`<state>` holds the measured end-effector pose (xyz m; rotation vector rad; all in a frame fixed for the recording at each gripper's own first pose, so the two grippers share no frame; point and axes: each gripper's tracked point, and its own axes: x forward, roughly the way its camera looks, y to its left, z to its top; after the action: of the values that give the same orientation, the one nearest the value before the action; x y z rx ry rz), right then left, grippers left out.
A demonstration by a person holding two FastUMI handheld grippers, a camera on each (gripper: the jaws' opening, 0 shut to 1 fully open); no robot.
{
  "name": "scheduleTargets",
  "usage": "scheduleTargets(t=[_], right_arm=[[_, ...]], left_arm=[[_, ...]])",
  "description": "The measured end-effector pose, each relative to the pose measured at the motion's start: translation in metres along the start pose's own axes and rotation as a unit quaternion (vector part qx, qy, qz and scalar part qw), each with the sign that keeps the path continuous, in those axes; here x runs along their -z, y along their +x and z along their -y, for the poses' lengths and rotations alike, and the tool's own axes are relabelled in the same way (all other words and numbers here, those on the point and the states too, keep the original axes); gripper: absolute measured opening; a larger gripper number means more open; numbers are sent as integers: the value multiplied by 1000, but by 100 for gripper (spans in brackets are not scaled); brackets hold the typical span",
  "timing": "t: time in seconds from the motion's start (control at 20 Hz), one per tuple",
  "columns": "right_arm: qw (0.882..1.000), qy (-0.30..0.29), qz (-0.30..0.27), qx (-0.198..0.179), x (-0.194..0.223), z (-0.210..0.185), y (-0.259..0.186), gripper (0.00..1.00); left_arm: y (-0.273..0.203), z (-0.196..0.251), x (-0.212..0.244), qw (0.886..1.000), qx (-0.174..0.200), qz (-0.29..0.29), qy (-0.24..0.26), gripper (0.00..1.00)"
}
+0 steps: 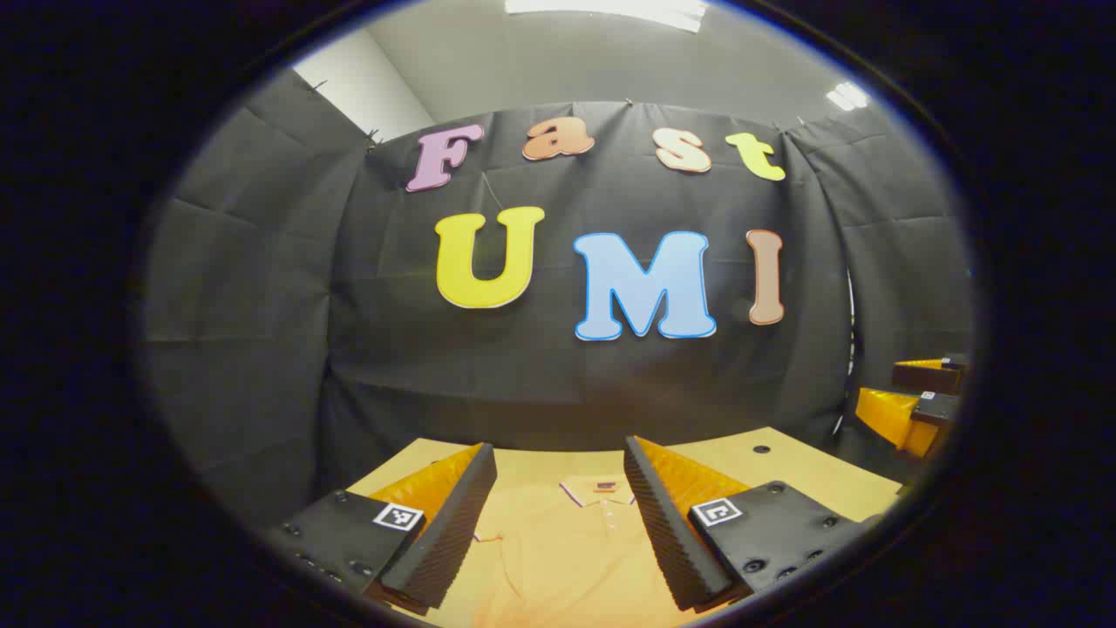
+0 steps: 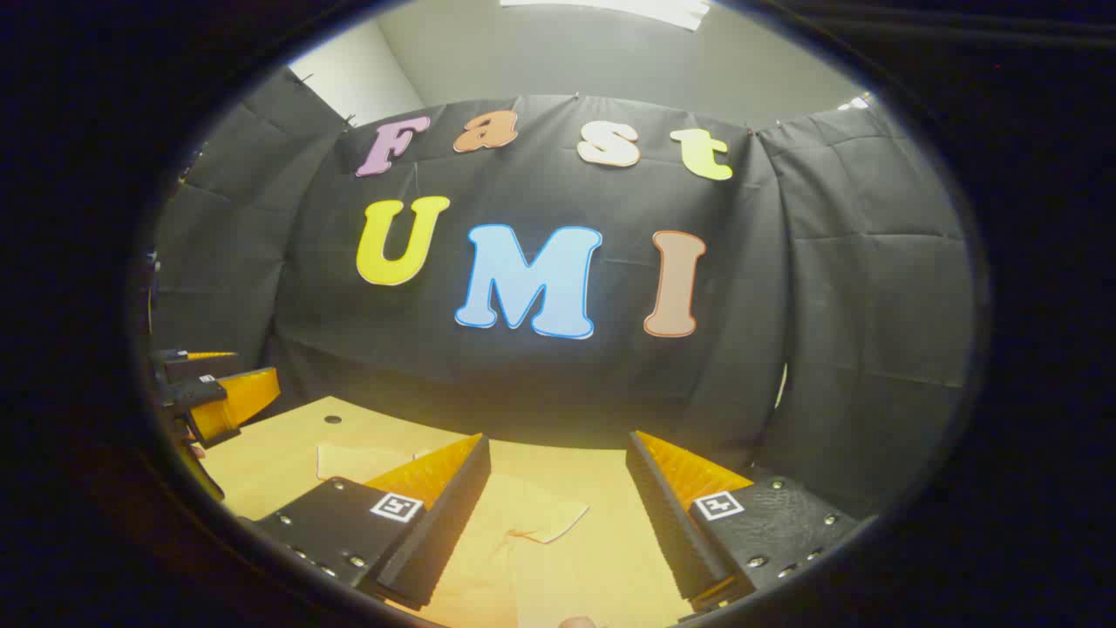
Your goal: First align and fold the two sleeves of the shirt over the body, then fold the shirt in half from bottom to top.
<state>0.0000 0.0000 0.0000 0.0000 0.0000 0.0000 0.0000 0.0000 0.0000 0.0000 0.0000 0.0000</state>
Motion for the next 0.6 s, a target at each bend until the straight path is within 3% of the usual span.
scheduleTargets(t=[0.35, 0.6], right_arm=[[1000, 0, 11, -17, -5, -9, 26, 98], [1000, -11, 12, 11, -5, 1, 41, 97]], left_arm=[[6, -7, -5, 1000, -18, 8, 0, 96], [9, -6, -4, 1000, -12, 0, -6, 96]])
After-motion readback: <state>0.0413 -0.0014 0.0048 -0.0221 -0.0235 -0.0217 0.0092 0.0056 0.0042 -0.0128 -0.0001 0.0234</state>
